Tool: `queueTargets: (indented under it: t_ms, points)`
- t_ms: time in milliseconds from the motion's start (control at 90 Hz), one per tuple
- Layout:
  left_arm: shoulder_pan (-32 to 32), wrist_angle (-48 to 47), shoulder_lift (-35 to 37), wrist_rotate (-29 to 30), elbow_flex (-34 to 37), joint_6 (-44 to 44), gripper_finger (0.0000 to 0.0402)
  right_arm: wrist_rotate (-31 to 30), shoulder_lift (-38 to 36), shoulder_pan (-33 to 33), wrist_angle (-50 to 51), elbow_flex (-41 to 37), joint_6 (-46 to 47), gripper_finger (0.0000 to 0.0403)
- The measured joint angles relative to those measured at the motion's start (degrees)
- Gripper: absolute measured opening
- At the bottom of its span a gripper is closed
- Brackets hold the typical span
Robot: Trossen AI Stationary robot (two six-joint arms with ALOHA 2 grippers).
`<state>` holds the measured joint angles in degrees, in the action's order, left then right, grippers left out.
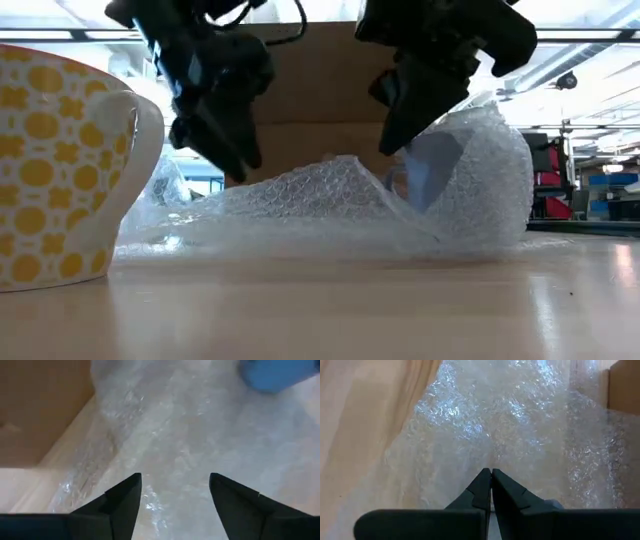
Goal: Wrap mug
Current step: Wrap the blue mug with the right bubble wrap
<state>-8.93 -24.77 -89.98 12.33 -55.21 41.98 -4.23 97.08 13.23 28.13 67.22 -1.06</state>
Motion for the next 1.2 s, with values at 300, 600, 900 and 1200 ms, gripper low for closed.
queueTargets:
  t_ms: [300,600,900,1200]
  points:
    - [3.1,7.78,-8.95,0.0,3.05,2.68,0.0189,0.0,0.0,0.0,-0.12,0.0,-4.12,0.0002]
    - [2.49,14.23,-9.09,-2.87,1.68,1.35,0.0102,-0.04,0.0,-0.02,-0.1,0.0,-4.18,0.0002]
    - [0.31,14.28,-1.56,-2.73,0.38,-2.08,0.0005,-0.09,0.0,-0.02,-0.12,0.0,-4.18,0.0002]
    - [0.02,14.89,-0.58,-3.64,0.38,-4.33,0.0053,-0.2,0.0,-0.02,-0.16,0.0,-4.03,0.0003]
